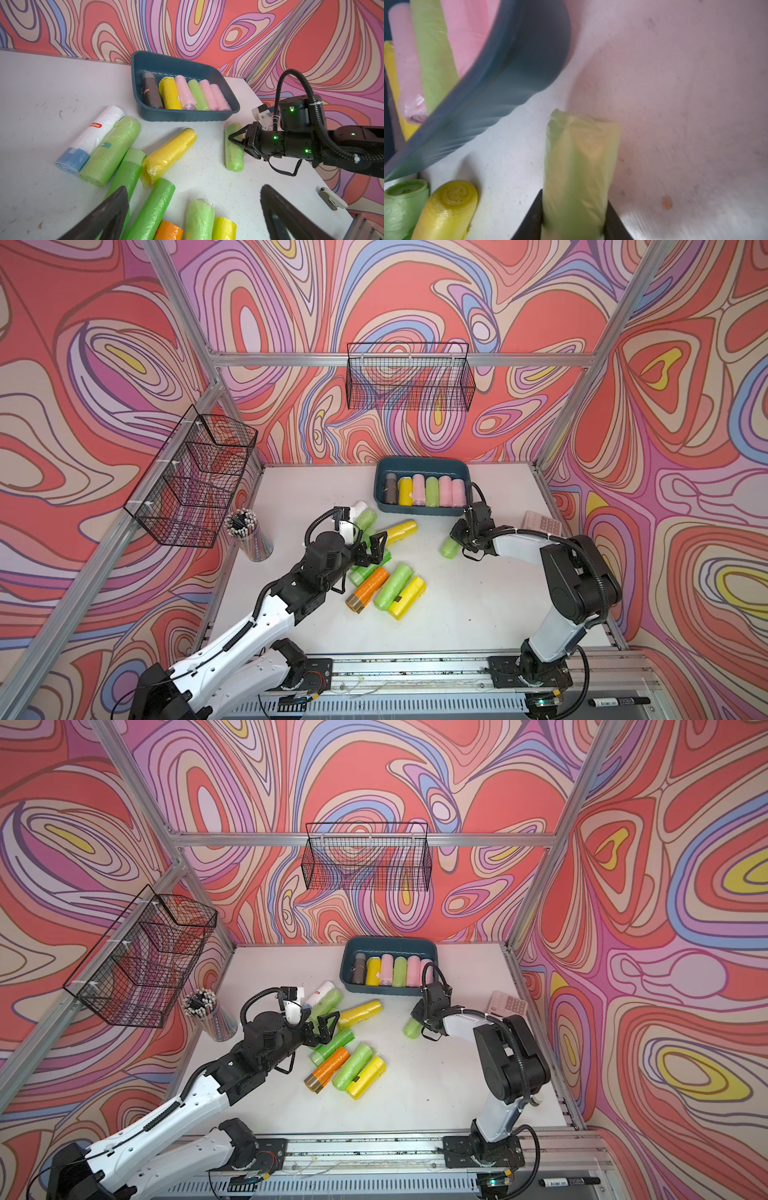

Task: Put the roll of trash bags into the storage box
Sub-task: Pick up the roll of trash bags from the center of the board.

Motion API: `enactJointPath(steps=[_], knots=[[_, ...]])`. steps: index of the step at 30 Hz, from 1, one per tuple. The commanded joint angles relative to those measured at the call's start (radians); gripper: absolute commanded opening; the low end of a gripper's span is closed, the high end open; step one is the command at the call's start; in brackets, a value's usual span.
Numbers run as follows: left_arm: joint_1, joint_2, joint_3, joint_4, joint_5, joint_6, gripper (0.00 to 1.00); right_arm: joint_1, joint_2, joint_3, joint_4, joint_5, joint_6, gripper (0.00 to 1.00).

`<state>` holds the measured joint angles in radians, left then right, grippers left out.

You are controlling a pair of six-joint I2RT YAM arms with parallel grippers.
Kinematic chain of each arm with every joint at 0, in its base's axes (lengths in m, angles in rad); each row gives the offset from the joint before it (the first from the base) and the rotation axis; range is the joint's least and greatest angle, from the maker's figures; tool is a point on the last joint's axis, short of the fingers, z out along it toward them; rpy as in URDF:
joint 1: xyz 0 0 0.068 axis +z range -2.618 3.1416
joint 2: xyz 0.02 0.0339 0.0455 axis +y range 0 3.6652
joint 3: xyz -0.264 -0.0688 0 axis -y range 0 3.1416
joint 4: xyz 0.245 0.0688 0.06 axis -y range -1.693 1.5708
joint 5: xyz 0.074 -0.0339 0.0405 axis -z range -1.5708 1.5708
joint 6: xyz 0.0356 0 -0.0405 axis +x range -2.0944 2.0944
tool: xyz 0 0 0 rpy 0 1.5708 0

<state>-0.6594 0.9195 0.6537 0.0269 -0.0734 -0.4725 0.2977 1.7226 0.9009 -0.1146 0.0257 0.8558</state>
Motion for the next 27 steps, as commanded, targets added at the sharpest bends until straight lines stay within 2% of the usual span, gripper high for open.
enactJointPath(steps=[1,8,14,19,27], knots=[[0.003,0.009,0.032,-0.012,0.028,-0.006,1.0,0.0,-0.055,-0.025,-0.125,0.017,-0.014,0.17],[0.003,0.001,0.063,-0.029,0.043,-0.016,1.0,0.003,-0.182,-0.044,-0.128,-0.046,0.0,0.18],[0.003,0.015,0.081,0.009,0.122,-0.06,1.0,0.006,-0.205,0.056,-0.173,-0.067,-0.023,0.18],[0.003,0.041,0.111,-0.001,0.179,-0.084,1.0,0.006,-0.163,0.187,-0.192,-0.076,-0.046,0.18],[0.004,0.079,0.159,-0.054,0.202,-0.079,1.0,0.007,0.016,0.463,-0.236,-0.055,-0.132,0.16]])
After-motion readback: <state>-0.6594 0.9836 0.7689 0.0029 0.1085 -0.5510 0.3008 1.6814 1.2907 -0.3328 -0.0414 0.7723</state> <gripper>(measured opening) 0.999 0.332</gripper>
